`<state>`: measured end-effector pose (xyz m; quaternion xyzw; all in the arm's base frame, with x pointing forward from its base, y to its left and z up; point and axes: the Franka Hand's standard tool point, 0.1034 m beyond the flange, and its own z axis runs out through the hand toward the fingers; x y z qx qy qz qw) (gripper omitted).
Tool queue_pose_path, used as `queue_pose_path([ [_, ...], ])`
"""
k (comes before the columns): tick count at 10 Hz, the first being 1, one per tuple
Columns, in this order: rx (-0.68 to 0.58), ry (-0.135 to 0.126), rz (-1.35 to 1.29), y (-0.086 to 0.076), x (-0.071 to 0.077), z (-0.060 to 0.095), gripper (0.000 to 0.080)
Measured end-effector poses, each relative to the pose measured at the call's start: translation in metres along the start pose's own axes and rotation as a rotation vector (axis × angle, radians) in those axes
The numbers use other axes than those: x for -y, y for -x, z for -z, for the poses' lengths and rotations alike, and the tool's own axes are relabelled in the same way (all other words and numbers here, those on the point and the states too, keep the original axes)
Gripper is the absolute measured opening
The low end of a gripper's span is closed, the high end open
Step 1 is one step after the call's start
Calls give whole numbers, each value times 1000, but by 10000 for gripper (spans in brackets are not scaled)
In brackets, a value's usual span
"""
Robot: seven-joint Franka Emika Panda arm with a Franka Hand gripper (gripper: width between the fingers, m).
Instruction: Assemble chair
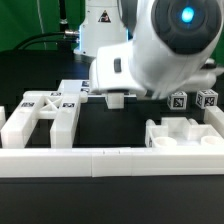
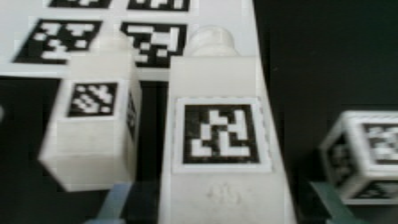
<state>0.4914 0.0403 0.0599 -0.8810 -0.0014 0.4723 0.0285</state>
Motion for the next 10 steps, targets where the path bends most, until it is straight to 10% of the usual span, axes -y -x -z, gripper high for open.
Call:
queue_pose_path([
  [5, -98, 1, 7, -14, 1, 12, 287],
  [10, -463, 11, 48, -23, 6, 68, 287],
])
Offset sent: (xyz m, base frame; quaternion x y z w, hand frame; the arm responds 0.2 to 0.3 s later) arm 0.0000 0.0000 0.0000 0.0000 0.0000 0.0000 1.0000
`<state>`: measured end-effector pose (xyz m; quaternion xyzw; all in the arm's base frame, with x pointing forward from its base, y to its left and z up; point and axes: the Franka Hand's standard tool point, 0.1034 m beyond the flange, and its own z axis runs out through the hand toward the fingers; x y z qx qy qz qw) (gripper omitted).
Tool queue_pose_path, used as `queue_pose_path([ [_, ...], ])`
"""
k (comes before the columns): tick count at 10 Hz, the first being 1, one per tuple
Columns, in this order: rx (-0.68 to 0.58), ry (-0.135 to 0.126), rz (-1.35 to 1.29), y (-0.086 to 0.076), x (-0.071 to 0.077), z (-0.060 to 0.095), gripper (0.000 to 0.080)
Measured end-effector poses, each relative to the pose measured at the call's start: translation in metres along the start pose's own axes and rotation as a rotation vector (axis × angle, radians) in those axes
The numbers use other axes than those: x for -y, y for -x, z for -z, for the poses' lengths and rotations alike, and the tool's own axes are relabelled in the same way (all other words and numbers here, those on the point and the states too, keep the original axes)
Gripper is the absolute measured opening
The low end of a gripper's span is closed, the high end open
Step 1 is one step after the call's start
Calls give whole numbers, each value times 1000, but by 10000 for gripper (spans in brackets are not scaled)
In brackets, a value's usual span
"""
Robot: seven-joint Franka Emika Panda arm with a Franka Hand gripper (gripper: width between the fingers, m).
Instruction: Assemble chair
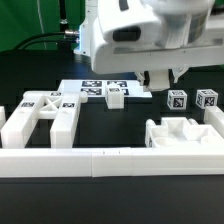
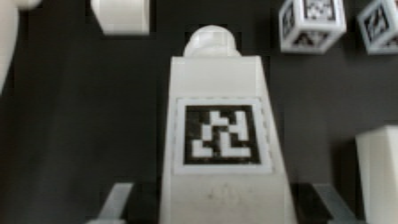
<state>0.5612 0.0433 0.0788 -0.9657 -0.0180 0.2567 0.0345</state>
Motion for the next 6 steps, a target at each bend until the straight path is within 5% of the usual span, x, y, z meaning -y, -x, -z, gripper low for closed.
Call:
queue_pose_path([
  [3, -225, 11, -4, -9, -3, 5, 287],
  [6, -417, 15, 15, -20, 14, 36, 287],
])
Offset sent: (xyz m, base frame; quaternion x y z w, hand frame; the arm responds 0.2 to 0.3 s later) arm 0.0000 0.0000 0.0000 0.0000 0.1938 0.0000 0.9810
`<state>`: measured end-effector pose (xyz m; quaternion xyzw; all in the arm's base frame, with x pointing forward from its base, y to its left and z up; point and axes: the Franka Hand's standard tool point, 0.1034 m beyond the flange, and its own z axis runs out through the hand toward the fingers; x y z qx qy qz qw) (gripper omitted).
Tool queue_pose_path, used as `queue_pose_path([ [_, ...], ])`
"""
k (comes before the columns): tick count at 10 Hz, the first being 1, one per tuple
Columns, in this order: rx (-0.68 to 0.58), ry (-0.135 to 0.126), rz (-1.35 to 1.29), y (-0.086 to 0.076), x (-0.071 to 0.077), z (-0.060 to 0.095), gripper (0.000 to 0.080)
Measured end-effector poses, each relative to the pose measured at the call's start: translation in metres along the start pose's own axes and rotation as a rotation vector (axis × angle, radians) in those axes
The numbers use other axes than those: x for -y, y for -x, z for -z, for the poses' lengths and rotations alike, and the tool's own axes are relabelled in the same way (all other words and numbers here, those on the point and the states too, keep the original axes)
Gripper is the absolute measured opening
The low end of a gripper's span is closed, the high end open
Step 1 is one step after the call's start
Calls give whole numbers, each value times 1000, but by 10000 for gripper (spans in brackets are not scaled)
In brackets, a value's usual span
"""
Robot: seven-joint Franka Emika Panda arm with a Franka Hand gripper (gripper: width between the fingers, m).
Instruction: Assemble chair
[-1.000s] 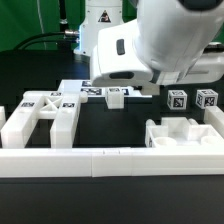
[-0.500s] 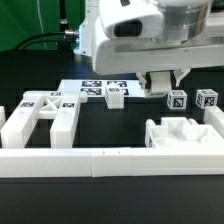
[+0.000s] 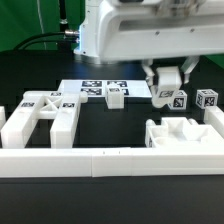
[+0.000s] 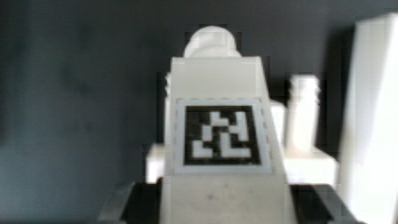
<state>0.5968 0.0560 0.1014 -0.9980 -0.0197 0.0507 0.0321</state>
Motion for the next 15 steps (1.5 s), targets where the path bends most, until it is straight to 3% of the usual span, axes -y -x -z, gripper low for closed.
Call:
queue_pose_path([
  [1, -99, 4, 1, -11, -1, 3, 287],
  [3, -226, 14, 0, -10, -4, -1, 287],
  [7, -538, 25, 39, -43, 12, 18, 287],
  [8, -579, 30, 39, -39, 10, 13, 287],
  [10, -550, 27, 40, -39, 12, 13, 287],
  [12, -545, 17, 70, -49, 36, 16, 287],
  [15, -546, 16, 93, -55, 48, 6, 287],
])
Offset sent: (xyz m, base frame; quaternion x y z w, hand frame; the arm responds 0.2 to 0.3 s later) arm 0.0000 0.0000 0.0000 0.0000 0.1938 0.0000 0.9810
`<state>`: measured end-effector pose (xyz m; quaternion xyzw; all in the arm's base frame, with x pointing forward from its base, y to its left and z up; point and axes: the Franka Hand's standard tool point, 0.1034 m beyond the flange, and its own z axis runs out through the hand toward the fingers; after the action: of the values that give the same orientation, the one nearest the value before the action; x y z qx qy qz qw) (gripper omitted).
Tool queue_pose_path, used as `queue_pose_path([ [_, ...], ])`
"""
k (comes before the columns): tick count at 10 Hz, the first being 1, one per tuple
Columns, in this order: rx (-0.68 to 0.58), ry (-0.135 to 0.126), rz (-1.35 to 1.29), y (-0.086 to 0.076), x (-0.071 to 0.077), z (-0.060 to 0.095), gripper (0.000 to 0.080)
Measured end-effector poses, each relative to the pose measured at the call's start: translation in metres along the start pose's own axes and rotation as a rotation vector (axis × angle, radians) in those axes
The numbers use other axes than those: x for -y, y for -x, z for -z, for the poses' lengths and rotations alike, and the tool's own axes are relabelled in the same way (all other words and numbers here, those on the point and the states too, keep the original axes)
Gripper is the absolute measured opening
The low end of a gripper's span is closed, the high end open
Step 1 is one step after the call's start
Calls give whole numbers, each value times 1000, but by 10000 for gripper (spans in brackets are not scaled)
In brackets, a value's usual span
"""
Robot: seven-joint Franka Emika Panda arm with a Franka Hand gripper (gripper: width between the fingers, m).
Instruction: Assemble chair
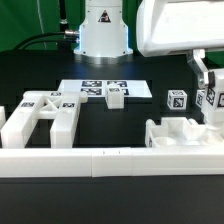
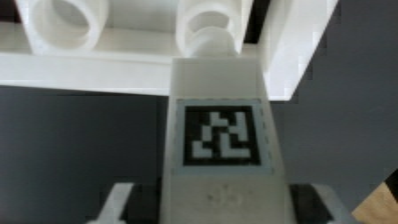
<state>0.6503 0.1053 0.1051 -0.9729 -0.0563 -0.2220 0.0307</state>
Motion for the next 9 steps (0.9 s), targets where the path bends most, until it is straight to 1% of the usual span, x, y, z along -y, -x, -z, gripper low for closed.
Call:
queue_pose_path([
  [2, 10, 1, 14, 5, -1, -6, 287],
  [4, 3, 2, 14, 5, -2, -6, 287],
  [5, -22, 5, 14, 5, -2, -7, 287],
  [6, -21, 5, 15, 9, -2, -9, 287],
  [9, -45, 4, 25, 17, 5, -17, 287],
])
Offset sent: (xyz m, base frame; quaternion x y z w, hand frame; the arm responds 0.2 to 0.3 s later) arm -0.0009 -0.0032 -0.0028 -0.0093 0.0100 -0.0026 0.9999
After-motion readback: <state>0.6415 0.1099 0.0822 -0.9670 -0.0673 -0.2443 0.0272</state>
